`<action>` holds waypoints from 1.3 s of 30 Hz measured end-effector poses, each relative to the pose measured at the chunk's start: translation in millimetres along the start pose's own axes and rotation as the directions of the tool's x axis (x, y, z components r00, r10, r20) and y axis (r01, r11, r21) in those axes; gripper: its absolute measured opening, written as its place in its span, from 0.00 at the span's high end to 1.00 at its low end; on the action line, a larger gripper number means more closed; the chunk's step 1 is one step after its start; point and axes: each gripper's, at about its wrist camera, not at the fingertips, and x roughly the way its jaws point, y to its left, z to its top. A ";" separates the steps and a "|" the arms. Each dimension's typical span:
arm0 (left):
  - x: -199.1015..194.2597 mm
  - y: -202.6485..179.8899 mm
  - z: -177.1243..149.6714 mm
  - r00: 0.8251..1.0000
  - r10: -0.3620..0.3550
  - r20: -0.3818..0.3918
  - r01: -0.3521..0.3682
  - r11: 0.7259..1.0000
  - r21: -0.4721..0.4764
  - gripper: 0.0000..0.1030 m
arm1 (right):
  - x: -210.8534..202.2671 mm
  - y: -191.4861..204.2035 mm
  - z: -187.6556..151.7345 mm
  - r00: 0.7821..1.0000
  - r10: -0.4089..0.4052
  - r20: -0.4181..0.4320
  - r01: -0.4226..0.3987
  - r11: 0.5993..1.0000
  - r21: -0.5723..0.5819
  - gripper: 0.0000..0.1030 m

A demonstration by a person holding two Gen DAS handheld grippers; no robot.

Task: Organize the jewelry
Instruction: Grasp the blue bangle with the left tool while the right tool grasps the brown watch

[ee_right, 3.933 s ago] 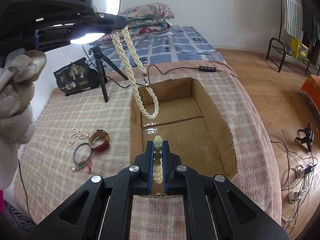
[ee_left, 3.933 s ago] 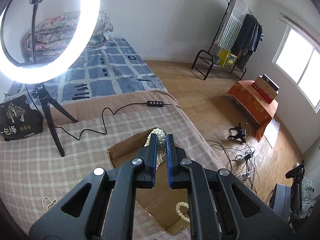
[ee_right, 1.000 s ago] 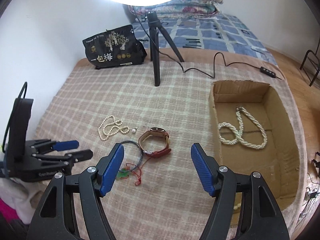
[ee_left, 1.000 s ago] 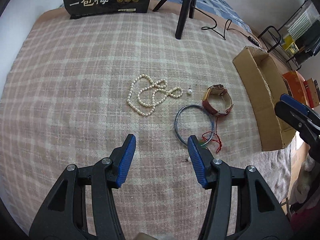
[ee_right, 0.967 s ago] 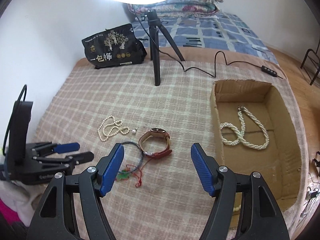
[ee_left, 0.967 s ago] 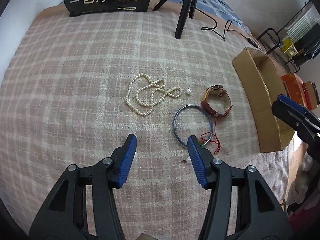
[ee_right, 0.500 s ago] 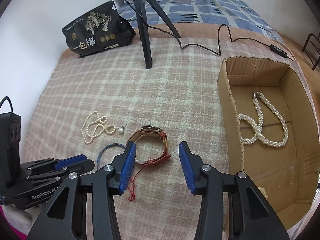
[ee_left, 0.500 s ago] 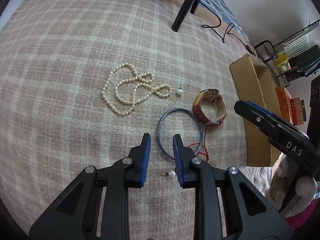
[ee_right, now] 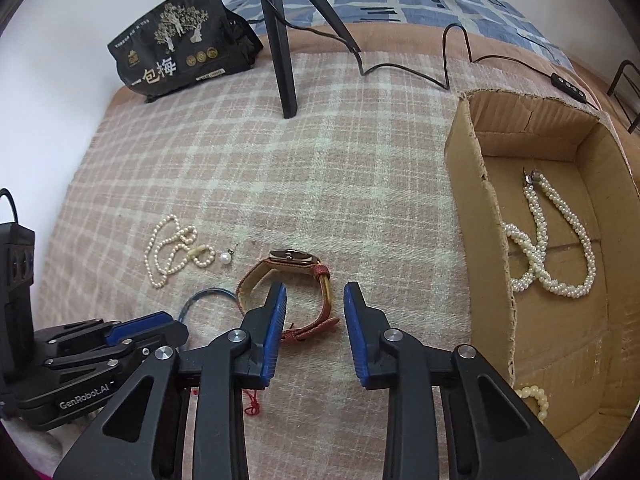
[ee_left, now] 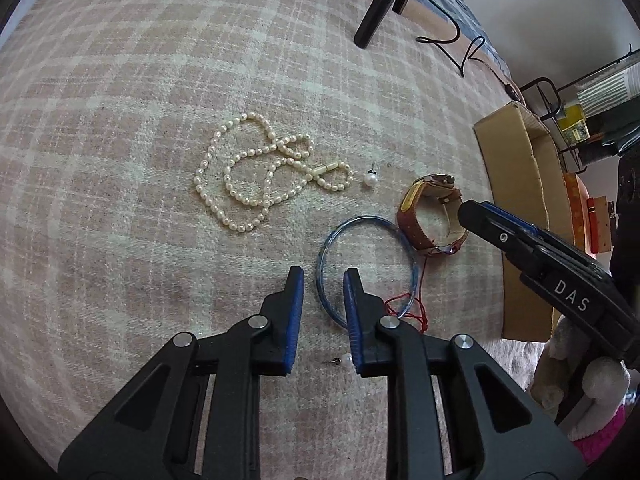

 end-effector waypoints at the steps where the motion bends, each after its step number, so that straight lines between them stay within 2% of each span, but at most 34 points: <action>1: 0.9 -0.4 0.1 1.000 0.000 -0.003 0.000 1.000 -0.001 0.82 | 1.1 -0.4 0.1 1.000 0.000 -0.001 0.000 1.000 0.002 0.74; 10: 11.1 -3.1 3.4 0.999 0.030 -0.018 -0.030 0.999 0.022 0.83 | 12.2 1.8 2.9 1.000 -0.024 -0.010 0.024 1.000 -0.004 0.75; 15: 13.1 -1.8 2.6 0.999 0.044 -0.002 -0.044 0.998 0.034 0.93 | 19.2 1.1 3.5 0.999 -0.044 -0.019 0.044 0.999 -0.005 0.76; 22: 11.1 -3.8 -0.2 0.998 0.057 0.041 -0.059 0.997 0.055 0.97 | 26.3 0.3 4.1 0.998 -0.056 -0.029 0.056 0.998 -0.005 0.78; 27: 10.6 -4.4 -0.3 0.997 0.051 0.055 -0.054 0.997 0.055 0.98 | 30.6 1.6 3.1 0.997 -0.075 -0.032 0.075 0.997 -0.013 0.83; 29: 9.5 -4.1 -0.1 0.997 0.045 0.059 -0.048 0.998 0.049 0.98 | 31.4 1.6 2.6 0.996 -0.078 -0.030 0.078 0.997 -0.012 0.91; 39: -4.8 -12.0 -4.5 0.995 0.040 0.091 -0.046 0.997 0.069 0.98 | 24.4 -0.2 0.3 0.998 -0.065 -0.004 0.065 0.998 -0.002 0.93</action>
